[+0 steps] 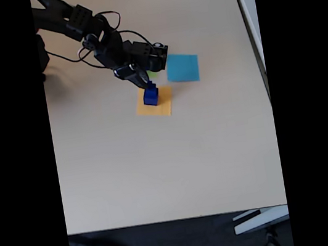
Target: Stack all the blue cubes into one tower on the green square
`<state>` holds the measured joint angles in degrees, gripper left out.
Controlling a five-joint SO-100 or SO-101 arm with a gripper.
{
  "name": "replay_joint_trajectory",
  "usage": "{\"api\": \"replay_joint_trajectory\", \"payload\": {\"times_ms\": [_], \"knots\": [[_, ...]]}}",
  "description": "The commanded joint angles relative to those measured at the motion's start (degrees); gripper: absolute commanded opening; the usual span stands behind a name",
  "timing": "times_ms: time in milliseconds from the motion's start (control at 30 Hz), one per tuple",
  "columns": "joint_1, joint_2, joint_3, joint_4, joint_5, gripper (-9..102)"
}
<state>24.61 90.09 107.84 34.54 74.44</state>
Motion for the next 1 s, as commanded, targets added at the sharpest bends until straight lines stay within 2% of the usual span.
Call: {"api": "replay_joint_trajectory", "payload": {"times_ms": [0,667,967], "knots": [[0.4,0.4,-4.0,-1.0,0.2,6],[0.1,0.4,-4.2,-0.9,0.4,0],[-2.8,1.3,-7.7,3.3,2.5,0]]}}
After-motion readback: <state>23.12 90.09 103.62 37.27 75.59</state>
